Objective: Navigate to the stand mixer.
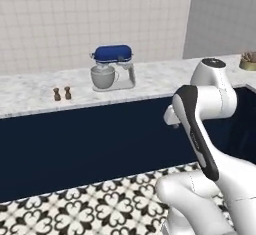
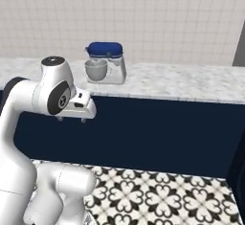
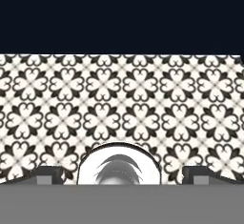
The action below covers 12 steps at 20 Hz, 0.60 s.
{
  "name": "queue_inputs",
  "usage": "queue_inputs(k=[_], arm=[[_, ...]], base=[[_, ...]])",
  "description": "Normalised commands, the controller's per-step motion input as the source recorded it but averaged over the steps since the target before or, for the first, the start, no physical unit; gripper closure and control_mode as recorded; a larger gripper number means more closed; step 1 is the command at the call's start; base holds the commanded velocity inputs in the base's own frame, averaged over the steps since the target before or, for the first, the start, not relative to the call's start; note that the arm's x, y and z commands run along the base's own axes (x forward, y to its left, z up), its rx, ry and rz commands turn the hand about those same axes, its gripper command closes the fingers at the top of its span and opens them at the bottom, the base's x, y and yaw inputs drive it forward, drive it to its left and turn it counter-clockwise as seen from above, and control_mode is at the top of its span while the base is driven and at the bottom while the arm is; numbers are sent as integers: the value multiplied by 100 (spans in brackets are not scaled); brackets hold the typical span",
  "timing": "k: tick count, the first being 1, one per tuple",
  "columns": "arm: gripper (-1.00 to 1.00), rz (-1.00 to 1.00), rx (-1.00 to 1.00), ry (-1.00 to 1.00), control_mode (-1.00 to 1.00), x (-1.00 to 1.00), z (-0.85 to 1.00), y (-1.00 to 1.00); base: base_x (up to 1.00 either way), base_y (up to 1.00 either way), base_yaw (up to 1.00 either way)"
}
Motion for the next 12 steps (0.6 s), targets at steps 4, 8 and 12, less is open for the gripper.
queue_inputs(k=[4, 8, 12], arm=[[-100, 0, 0, 0, 100, 0, 0, 0], [-100, 0, 0, 0, 100, 0, 0, 0], [-100, 0, 0, 0, 100, 0, 0, 0]], base=[[88, 52, -14], [93, 45, -12], [86, 34, -9]])
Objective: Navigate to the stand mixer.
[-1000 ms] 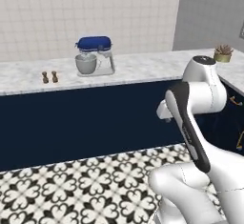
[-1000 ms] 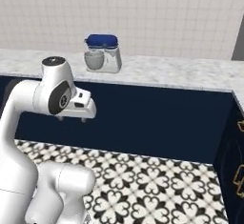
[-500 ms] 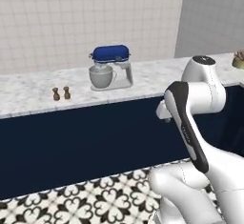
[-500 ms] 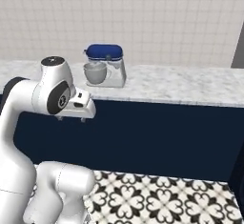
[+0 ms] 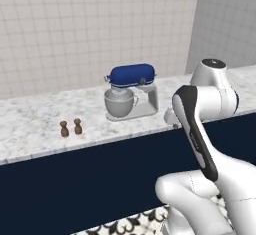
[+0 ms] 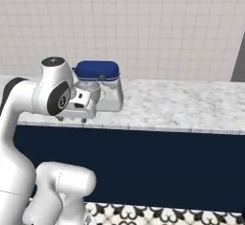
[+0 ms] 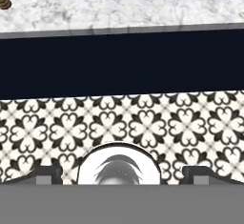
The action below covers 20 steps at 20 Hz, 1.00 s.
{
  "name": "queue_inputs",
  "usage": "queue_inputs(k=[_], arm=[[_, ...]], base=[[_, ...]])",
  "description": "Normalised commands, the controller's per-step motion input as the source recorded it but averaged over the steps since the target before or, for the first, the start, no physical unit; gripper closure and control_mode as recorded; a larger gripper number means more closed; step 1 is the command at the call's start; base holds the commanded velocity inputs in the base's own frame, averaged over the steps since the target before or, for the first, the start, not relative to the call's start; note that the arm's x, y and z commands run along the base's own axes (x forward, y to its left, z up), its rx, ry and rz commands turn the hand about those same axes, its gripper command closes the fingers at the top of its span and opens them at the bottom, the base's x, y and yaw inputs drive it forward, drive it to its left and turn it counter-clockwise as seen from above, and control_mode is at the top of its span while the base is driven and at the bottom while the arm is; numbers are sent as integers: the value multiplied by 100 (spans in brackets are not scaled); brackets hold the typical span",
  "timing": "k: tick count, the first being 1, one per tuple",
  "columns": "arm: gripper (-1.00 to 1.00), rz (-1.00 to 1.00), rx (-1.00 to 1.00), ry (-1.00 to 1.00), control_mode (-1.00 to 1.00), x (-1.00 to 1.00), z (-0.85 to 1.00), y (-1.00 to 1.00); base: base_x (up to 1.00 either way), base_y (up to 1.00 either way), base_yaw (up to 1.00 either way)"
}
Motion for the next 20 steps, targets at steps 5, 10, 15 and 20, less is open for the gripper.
queue_inputs(k=[5, 10, 15, 20], arm=[[-100, 0, 0, 0, 100, 0, 0, 0], [-100, 0, 0, 0, 100, 0, 0, 0], [-100, 0, 0, 0, 100, 0, 0, 0], [-100, 0, 0, 0, 100, 0, 0, 0]], base=[[67, 21, -3], [52, 7, 0], [56, 5, 0], [48, 7, 0]])
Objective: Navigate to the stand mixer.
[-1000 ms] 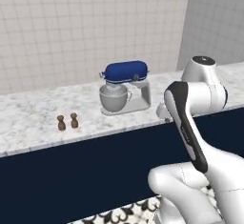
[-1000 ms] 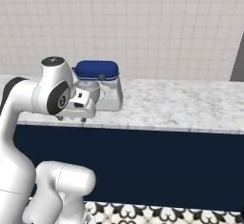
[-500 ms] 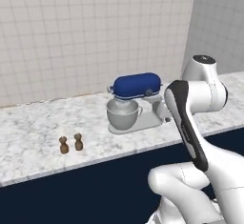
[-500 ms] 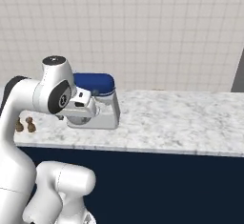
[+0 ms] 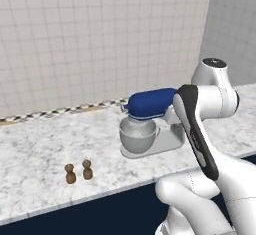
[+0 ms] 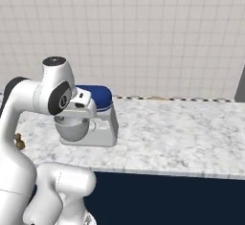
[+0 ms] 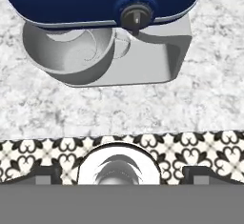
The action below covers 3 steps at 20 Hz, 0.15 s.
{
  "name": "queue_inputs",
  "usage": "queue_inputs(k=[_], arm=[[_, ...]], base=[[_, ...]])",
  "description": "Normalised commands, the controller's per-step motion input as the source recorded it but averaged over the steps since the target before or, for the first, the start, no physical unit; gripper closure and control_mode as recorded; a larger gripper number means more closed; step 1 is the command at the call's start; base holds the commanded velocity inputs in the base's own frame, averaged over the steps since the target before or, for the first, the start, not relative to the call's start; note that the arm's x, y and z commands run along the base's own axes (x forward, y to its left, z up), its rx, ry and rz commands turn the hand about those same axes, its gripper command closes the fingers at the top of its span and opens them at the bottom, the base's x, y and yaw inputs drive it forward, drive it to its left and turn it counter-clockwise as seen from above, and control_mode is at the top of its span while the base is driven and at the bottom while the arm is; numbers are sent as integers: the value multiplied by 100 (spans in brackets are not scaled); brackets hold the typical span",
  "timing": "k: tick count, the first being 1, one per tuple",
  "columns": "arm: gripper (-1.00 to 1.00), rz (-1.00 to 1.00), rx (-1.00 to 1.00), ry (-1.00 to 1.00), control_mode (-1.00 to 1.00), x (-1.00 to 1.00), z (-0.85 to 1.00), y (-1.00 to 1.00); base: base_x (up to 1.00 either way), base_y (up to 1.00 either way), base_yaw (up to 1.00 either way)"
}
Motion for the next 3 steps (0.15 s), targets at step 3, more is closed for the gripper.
queue_inputs(k=[3], arm=[[-100, 0, 0, 0, 100, 0, 0, 0]], base=[[27, 2, 0]])
